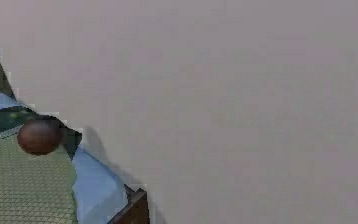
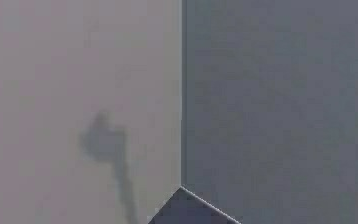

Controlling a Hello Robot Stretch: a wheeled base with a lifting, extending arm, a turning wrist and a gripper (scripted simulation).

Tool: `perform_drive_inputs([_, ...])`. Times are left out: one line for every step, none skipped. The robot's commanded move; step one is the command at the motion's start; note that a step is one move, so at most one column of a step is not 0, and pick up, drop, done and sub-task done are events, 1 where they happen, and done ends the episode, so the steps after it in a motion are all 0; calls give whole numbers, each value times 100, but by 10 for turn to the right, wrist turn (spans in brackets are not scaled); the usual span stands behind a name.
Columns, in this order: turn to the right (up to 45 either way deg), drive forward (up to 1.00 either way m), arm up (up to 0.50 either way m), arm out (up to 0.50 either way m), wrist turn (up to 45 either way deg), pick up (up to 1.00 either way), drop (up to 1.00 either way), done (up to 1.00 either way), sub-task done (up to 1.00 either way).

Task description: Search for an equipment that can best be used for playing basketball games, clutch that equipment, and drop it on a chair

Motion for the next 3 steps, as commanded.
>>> perform_drive_inputs([-450, 0, 0, 0, 0, 0, 0, 0, 0])
perform_drive_inputs([-450, 0, 0, 0, 0, 0, 0, 0, 0])
perform_drive_inputs([-360, 0, 0, 0, 0, 0, 0, 0, 0])
